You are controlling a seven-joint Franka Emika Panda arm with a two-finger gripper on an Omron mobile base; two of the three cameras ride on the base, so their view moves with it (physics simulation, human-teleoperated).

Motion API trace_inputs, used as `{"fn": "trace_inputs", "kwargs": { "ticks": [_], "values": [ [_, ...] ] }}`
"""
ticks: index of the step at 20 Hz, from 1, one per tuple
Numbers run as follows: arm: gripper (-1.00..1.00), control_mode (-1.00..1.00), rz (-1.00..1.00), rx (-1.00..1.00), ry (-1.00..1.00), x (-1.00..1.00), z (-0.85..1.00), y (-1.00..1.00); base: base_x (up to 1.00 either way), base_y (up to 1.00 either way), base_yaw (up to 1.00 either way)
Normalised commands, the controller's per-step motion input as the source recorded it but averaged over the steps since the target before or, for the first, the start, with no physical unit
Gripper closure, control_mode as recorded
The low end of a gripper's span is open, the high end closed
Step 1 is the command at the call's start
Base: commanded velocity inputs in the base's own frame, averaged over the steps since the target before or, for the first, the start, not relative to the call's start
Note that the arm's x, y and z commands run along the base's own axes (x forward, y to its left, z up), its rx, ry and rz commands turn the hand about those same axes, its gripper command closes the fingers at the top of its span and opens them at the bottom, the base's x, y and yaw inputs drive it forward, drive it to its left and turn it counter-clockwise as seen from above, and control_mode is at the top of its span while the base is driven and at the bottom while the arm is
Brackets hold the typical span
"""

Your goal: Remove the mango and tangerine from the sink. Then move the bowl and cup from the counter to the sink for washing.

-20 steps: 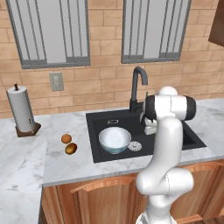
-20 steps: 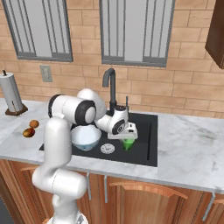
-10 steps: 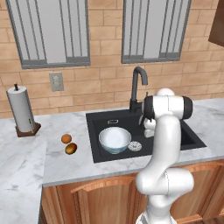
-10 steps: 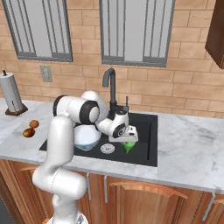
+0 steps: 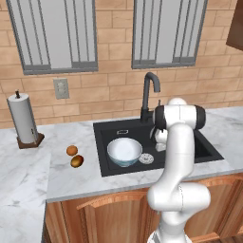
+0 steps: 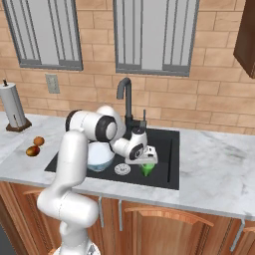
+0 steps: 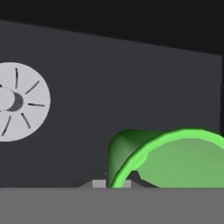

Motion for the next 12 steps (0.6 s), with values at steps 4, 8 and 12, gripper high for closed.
{"fn": "trace_inputs", "kwargs": {
  "ticks": [4,8,12],
  "values": [
    [1.00,-1.00,0.00,0.00,0.00,0.14,-0.21,0.00,0.00,0.00,0.00],
    [1.00,-1.00,0.00,0.00,0.00,0.13,-0.20,0.00,0.00,0.00,0.00],
    [1.00,-1.00,0.00,0.00,0.00,0.13,-0.20,0.00,0.00,0.00,0.00]
  ]
}}
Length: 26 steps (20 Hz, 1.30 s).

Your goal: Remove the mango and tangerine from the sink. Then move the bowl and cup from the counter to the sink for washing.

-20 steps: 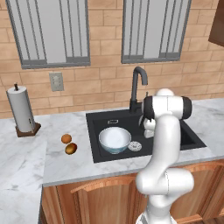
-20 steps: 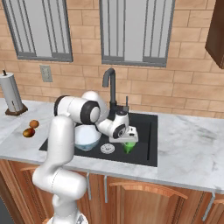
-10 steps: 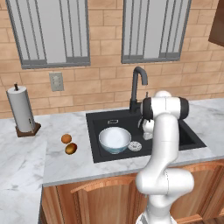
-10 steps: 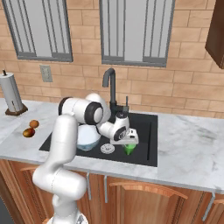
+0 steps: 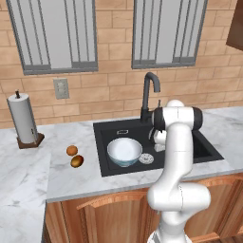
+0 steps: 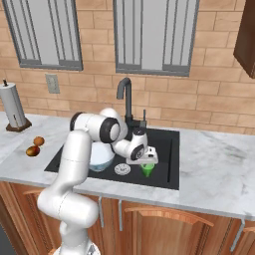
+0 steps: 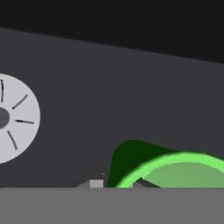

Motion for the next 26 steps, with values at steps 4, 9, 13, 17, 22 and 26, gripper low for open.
{"fn": "trace_inputs", "kwargs": {
  "ticks": [4,9,13,17,22,26],
  "values": [
    [1.00,-1.00,0.00,-0.01,0.00,0.11,-0.19,0.00,0.00,0.00,0.00],
    [1.00,-1.00,0.00,-0.02,0.00,0.02,-0.20,-0.01,0.00,0.00,0.00],
    [1.00,-1.00,0.00,-0.03,0.00,0.06,-0.23,0.00,0.00,0.00,0.00],
    [1.00,-1.00,0.00,-0.01,0.00,0.03,-0.26,0.00,0.00,0.00,0.00],
    [-1.00,-1.00,0.00,-0.01,0.00,0.03,-0.25,0.00,0.00,0.00,0.00],
    [-1.00,-1.00,0.00,-0.01,0.00,0.01,-0.25,-0.01,0.00,0.00,0.00]
  ]
}}
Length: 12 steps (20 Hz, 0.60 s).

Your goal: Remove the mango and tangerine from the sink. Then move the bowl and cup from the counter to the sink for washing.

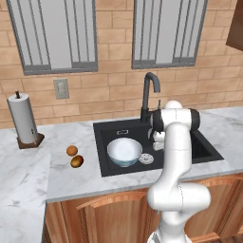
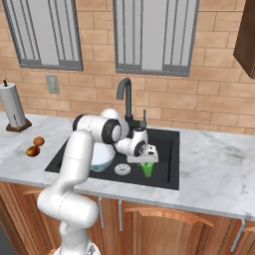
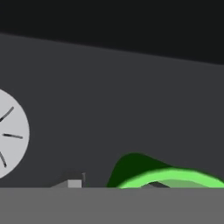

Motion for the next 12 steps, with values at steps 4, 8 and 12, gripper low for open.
{"fn": "trace_inputs", "kwargs": {
  "ticks": [4,8,12],
  "values": [
    [-1.00,-1.00,0.00,0.00,0.00,0.00,-0.18,-0.01,0.00,0.00,0.00],
    [-1.00,-1.00,0.00,0.00,0.00,0.00,-0.09,0.00,0.00,0.00,0.00],
    [-1.00,-1.00,0.00,0.00,0.00,0.00,0.00,-0.06,0.00,0.00,0.00]
  ]
}}
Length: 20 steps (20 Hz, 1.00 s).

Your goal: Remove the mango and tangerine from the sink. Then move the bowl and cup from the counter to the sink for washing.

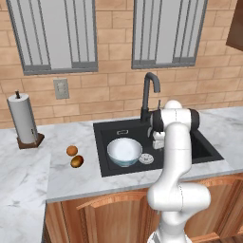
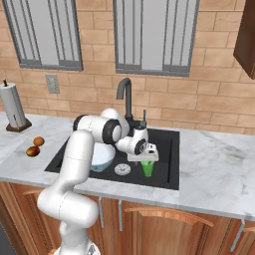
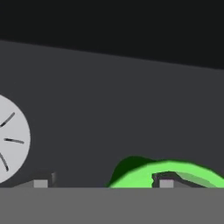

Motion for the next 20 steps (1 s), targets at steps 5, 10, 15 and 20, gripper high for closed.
{"fn": "trace_inputs", "kwargs": {
  "ticks": [5,10,15,20],
  "values": [
    [-1.00,-1.00,0.00,0.00,0.00,-0.02,0.06,-0.06,0.00,0.00,0.00],
    [-1.00,-1.00,0.00,0.00,0.01,-0.05,0.13,-0.07,0.00,0.00,0.00],
    [-1.00,-1.00,0.01,0.00,0.01,-0.09,0.20,-0.08,0.00,0.00,0.00],
    [-1.00,-1.00,0.00,0.00,0.03,-0.19,0.33,-0.02,0.00,0.00,0.00]
  ]
}}
